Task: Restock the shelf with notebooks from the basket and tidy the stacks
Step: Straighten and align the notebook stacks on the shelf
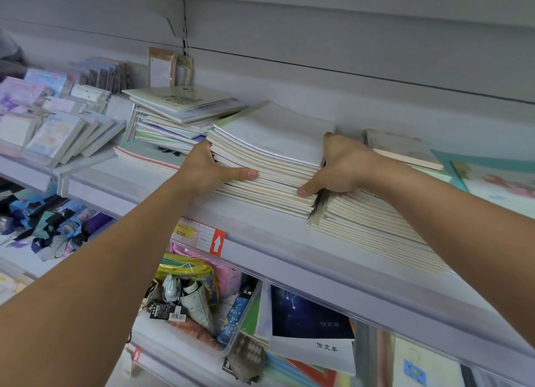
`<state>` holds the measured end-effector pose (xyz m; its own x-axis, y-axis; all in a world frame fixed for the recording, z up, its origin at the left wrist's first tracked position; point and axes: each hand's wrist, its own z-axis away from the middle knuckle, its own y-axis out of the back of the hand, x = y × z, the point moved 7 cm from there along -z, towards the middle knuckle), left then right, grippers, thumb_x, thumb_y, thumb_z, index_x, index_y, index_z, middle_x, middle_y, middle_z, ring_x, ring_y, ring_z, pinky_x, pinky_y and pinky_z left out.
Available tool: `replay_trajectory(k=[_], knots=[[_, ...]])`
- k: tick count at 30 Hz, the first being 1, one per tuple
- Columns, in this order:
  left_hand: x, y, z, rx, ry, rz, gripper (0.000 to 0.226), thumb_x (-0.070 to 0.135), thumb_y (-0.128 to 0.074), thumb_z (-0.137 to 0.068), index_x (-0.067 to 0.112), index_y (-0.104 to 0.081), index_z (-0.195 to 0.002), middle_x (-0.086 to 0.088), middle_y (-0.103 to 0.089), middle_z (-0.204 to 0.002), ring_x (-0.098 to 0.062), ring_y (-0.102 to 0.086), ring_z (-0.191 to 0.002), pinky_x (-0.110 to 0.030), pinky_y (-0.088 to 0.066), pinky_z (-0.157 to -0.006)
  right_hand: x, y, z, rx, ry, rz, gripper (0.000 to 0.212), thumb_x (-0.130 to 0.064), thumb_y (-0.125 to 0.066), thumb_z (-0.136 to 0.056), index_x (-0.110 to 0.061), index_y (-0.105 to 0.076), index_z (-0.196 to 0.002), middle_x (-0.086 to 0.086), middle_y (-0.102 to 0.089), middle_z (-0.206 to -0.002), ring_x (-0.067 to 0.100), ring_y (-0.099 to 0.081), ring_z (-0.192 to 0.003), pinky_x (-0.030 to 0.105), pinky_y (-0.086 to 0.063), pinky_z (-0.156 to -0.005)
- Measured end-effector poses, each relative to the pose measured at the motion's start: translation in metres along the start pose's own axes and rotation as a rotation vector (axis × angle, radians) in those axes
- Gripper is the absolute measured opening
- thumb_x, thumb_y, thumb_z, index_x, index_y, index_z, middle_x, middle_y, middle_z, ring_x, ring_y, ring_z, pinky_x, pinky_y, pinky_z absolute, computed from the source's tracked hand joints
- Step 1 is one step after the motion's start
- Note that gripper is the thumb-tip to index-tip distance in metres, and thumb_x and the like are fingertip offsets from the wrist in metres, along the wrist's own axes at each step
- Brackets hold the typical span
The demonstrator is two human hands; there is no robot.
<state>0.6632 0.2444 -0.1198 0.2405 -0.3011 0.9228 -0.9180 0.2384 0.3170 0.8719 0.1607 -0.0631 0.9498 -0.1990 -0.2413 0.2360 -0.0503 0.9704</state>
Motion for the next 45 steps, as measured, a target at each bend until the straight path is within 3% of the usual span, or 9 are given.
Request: replay_trajectory(k=[6,10,17,20,24,26,30,36,45], knots=[[0.005,-0.004,0.004,0.034,0.007,-0.006,0.034,0.028,-0.086,-0.067,0.026,-0.057,-0.085,0.015,-0.066,-0.085,0.006,-0.06,-0.077,-0.004,-0.044,-0.06,0.007,-0.004,-0.002,-0.051,0.026,0.02,0.092,-0.072,-0.083,-0.027,-0.02,-0.059,-0.099,-0.004,-0.068,-0.095,0.017,-0.064,-0.087,0.036,-0.057,-0.081],[0.008,-0.005,0.004,0.038,-0.013,-0.048,0.032,0.031,-0.083,-0.071,0.027,-0.054,-0.082,0.017,-0.064,-0.084,0.006,-0.058,-0.077,-0.007,-0.04,-0.062,0.013,-0.004,0.0,0.006,0.01,-0.041,0.071,-0.053,-0.092,-0.049,-0.02,-0.048,-0.092,-0.002,-0.057,-0.093,0.017,-0.056,-0.084,0.033,-0.045,-0.065],[0.008,-0.005,0.003,0.019,-0.007,-0.068,0.028,0.03,-0.08,-0.075,0.028,-0.053,-0.083,0.016,-0.063,-0.085,0.006,-0.057,-0.077,-0.009,-0.041,-0.065,0.01,-0.005,0.005,0.052,0.03,-0.041,0.069,-0.046,-0.092,-0.056,-0.018,-0.049,-0.104,-0.002,-0.056,-0.099,0.022,-0.056,-0.094,0.036,-0.051,-0.078],[0.009,-0.002,0.005,0.038,-0.004,-0.052,0.027,0.028,-0.078,-0.077,0.028,-0.051,-0.082,0.016,-0.062,-0.081,0.007,-0.055,-0.072,-0.004,-0.039,-0.057,0.008,-0.006,0.005,0.013,0.039,-0.029,0.098,-0.052,-0.091,-0.055,-0.013,-0.04,-0.129,0.003,-0.058,-0.117,0.026,-0.056,-0.109,0.034,-0.048,-0.077],[0.008,-0.005,0.006,-0.008,0.006,-0.054,0.038,0.028,-0.084,-0.07,0.029,-0.055,-0.094,0.016,-0.064,-0.091,0.007,-0.057,-0.082,-0.009,-0.045,-0.072,0.004,-0.014,0.004,-0.07,0.018,0.029,0.144,-0.061,-0.085,-0.059,-0.01,0.008,-0.156,0.008,-0.034,-0.155,0.028,-0.039,-0.138,0.032,-0.042,-0.099],[0.005,-0.006,0.005,-0.041,0.017,-0.067,0.051,0.028,-0.088,-0.064,0.026,-0.058,-0.105,0.016,-0.067,-0.098,0.006,-0.06,-0.088,-0.012,-0.049,-0.08,0.006,-0.014,0.002,-0.064,0.021,0.003,0.139,-0.063,-0.085,-0.056,-0.01,-0.003,-0.155,0.005,-0.044,-0.148,0.026,-0.046,-0.13,0.03,-0.044,-0.092],[0.007,-0.006,0.006,-0.043,0.0,-0.05,0.04,0.019,-0.085,-0.069,0.029,-0.055,-0.093,0.021,-0.064,-0.089,0.019,-0.059,-0.068,0.004,-0.041,-0.056,0.012,-0.011,-0.001,-0.015,0.041,-0.111,0.11,-0.061,-0.085,-0.059,-0.01,-0.031,-0.14,-0.011,-0.055,-0.102,0.016,-0.053,-0.098,0.023,-0.04,-0.065],[0.008,-0.007,0.009,-0.047,-0.004,-0.026,0.04,0.018,-0.084,-0.072,0.031,-0.05,-0.088,0.023,-0.061,-0.087,0.022,-0.056,-0.062,0.004,-0.039,-0.052,0.004,-0.008,0.004,0.13,0.129,0.063,0.131,-0.064,-0.08,-0.063,-0.011,-0.005,-0.157,-0.009,-0.048,-0.089,0.018,-0.049,-0.093,0.033,-0.048,-0.074],[0.008,-0.007,0.007,-0.077,-0.006,-0.026,0.051,0.01,-0.089,-0.062,0.025,-0.06,-0.101,0.015,-0.068,-0.094,0.018,-0.063,-0.07,0.001,-0.045,-0.058,0.001,-0.003,0.009,0.161,0.113,0.071,0.138,-0.062,-0.083,-0.059,-0.006,-0.003,-0.156,-0.004,-0.054,-0.091,0.013,-0.052,-0.084,0.029,-0.047,-0.069]])
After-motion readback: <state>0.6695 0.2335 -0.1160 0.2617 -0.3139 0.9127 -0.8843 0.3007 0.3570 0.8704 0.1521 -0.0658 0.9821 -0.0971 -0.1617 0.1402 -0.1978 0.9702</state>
